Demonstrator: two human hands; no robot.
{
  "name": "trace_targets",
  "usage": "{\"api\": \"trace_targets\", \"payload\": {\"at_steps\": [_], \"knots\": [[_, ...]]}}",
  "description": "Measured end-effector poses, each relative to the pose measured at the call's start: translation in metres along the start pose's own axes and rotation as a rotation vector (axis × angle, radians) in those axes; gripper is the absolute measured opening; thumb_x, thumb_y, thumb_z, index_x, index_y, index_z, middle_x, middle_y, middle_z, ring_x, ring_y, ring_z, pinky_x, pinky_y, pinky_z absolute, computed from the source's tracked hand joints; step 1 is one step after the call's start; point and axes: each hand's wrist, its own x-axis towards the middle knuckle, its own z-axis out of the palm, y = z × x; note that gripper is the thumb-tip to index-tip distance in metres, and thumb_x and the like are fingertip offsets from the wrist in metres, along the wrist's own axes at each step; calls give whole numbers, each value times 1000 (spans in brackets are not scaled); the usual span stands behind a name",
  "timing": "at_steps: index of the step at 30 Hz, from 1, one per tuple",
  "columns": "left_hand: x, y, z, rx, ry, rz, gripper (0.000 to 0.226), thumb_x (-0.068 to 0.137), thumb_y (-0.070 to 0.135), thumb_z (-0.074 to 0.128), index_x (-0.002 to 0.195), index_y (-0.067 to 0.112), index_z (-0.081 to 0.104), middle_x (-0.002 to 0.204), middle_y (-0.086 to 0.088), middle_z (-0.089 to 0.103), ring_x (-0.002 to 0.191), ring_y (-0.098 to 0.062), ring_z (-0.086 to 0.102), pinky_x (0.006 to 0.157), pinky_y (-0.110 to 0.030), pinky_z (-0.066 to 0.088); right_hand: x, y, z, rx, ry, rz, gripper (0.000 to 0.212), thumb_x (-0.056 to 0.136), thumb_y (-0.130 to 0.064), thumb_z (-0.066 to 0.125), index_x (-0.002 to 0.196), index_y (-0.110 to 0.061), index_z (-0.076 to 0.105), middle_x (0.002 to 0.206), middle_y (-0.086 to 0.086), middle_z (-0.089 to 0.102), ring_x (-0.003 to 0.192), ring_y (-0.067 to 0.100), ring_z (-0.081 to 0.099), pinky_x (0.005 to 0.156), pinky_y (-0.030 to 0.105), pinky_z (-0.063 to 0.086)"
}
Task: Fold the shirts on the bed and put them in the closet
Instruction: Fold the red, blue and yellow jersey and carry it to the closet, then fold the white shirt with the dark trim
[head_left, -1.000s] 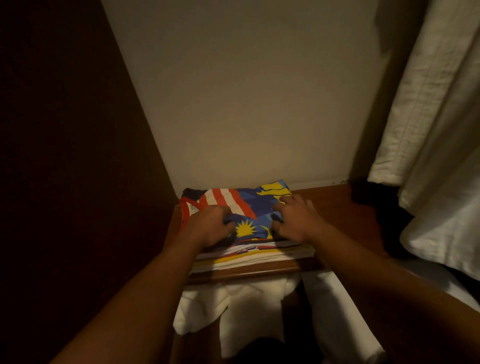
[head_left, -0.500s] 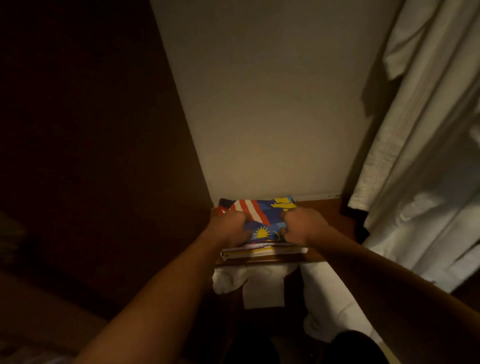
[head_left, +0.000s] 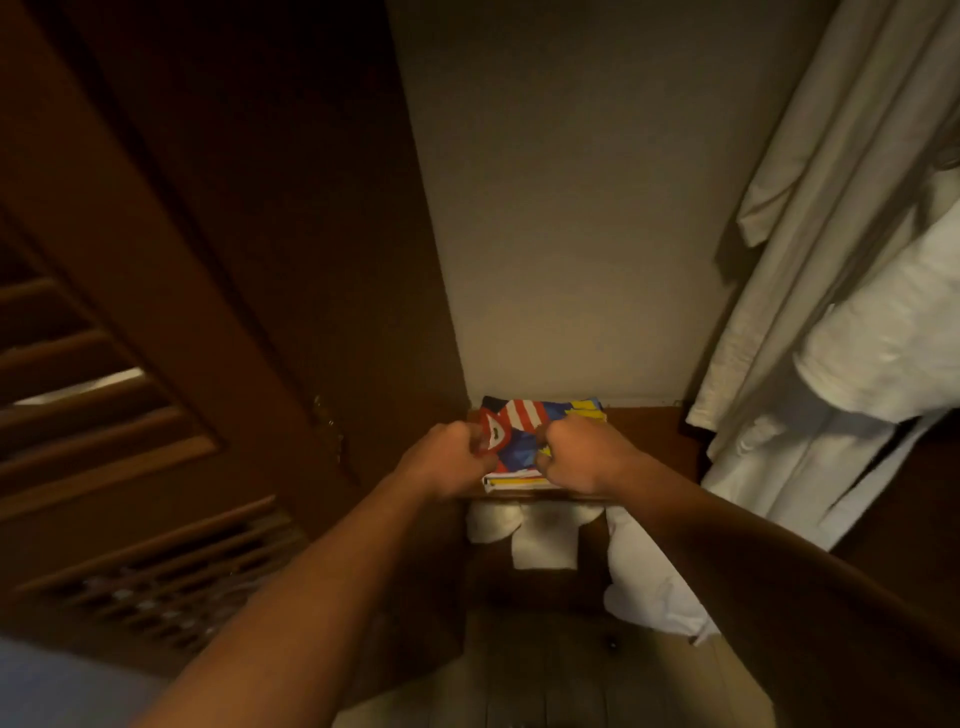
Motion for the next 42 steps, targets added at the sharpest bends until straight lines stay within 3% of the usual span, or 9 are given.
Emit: {"api": "trace_targets", "payload": {"at_steps": [6,10,17,21,25,30,34,38,42], "knots": [[-90,-28,26,-41,-18,-114,9,93,31,66,88,24,66,88,2,70,87,-20,67,83,-39,56,-49,-34,29,75,-92,-109,20,94,-27,53,95,-14,67,94,9,67,85,31,61,70,38,53],[-148,-55,34,16,-42,-181,11,94,37,63,89,28,61,94,2,67,91,-20,64,83,-38,54,-67,-71,40,34,-124,-185,13,96,-27,54,84,-24,57,78,-2,50,76,23,51,53,28,31],[-241,-146,40,-131,56,-389,12,95,36,60,95,26,65,92,2,68,85,-14,67,84,-41,59,-57,-179,72,13,-265,-359,16,99,-36,53,98,-27,67,94,-4,63,87,16,61,80,42,56],[-292,-216,37,-261,60,-471,22,97,32,57,111,20,68,113,-7,69,102,-24,68,92,-46,57,-43,-260,106,-62,-356,-484,20,99,-34,50,96,-24,67,92,-3,63,87,17,61,79,43,56],[-355,-296,30,-194,139,-666,28,100,35,59,125,21,64,105,6,66,91,-8,65,77,-20,57,-24,-357,145,-99,-431,-610,18,100,-34,52,97,-26,68,86,-8,63,79,11,61,72,36,55],[-420,-397,22,-284,207,-857,28,99,33,63,125,22,63,101,6,68,89,-7,66,81,-28,60,0,-477,185,-142,-523,-718,20,99,-37,55,109,-25,68,98,-5,65,86,14,63,80,41,56],[-456,-455,1,-304,211,-921,27,98,31,63,123,20,64,114,0,67,97,-12,66,86,-35,61,16,-557,213,-176,-550,-796,24,98,-35,52,107,-21,69,100,1,68,88,20,64,80,43,57],[-486,-505,-19,-385,262,-980,25,97,34,63,118,21,67,109,1,68,96,-13,66,90,-40,59,34,-633,235,-229,-543,-851,23,97,-34,50,103,-22,68,97,0,66,90,20,62,74,33,51],[-514,-554,-36,-439,295,-1048,22,96,35,64,114,21,69,107,0,68,95,-16,66,90,-42,58,55,-706,253,-227,-552,-921,20,98,-34,53,103,-23,68,97,-3,69,84,14,64,78,39,57]]}}
